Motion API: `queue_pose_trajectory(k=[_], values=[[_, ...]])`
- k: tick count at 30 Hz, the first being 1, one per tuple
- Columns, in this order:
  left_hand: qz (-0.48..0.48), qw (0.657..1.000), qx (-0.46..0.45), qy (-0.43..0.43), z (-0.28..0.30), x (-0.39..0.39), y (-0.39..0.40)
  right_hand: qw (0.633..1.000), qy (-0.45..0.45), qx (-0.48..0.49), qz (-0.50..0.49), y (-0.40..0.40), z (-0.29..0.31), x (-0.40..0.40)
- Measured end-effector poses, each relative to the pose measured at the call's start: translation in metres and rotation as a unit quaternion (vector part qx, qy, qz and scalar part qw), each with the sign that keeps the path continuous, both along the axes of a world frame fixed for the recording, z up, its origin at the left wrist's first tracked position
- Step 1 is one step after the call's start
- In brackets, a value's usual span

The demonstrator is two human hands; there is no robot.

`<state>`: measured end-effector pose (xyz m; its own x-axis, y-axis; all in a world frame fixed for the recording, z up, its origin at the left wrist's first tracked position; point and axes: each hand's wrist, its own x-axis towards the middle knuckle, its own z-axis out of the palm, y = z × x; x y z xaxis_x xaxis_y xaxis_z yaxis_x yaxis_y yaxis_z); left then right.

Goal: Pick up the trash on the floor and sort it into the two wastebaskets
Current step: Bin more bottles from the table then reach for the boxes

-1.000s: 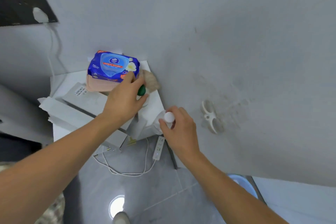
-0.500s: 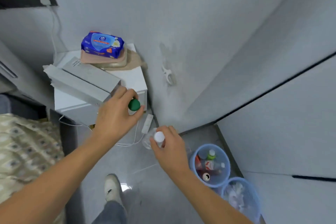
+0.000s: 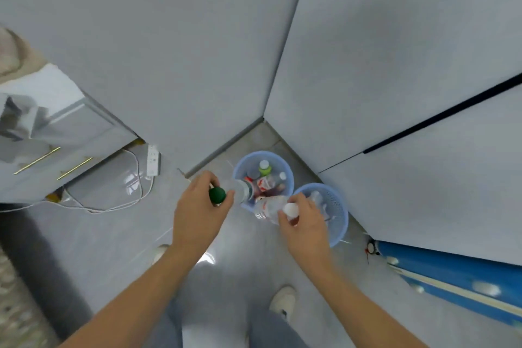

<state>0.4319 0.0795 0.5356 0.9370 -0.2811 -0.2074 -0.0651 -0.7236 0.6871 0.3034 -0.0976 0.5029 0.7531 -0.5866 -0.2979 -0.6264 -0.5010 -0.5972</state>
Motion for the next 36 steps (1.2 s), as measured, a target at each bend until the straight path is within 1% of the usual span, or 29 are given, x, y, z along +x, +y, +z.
queue_pose_trajectory(k=[3,7,11,16,20,23,26,27,31,33,36], values=[[-0.019,0.999,0.024,0.040,-0.058,0.009,-0.033,0.999,0.004,0.003,-0.054,-0.028,-0.049,0.010],[-0.076,0.994,0.066,0.052,-0.144,0.030,-0.056,0.997,-0.004,0.009,-0.078,-0.048,-0.119,0.051],[-0.114,0.986,0.110,0.049,-0.217,0.043,-0.067,0.998,-0.003,-0.006,-0.068,-0.057,-0.190,0.083],[-0.182,0.969,0.162,0.043,-0.280,0.040,-0.074,0.998,0.034,-0.003,-0.045,-0.056,-0.247,0.098],[-0.232,0.957,0.166,0.060,-0.307,0.033,-0.080,0.995,0.094,0.028,-0.010,-0.060,-0.272,0.100],[-0.258,0.953,0.144,0.072,-0.306,0.028,-0.081,0.993,0.114,0.034,-0.014,-0.060,-0.269,0.097],[-0.251,0.956,0.126,0.081,-0.283,0.025,-0.074,0.993,0.113,-0.023,0.003,-0.056,-0.244,0.089],[-0.248,0.957,0.126,0.085,-0.271,0.024,-0.068,0.994,0.106,-0.029,0.009,-0.053,-0.232,0.088],[-0.205,0.970,0.113,0.070,-0.209,0.023,-0.029,0.997,0.065,-0.018,0.046,-0.035,-0.164,0.090],[-0.162,0.978,0.113,0.061,-0.168,0.026,-0.006,0.996,0.052,-0.012,0.078,-0.016,-0.118,0.100],[-0.082,0.991,0.101,0.039,-0.103,0.031,0.039,0.989,-0.007,0.015,0.146,0.027,-0.054,0.115]])
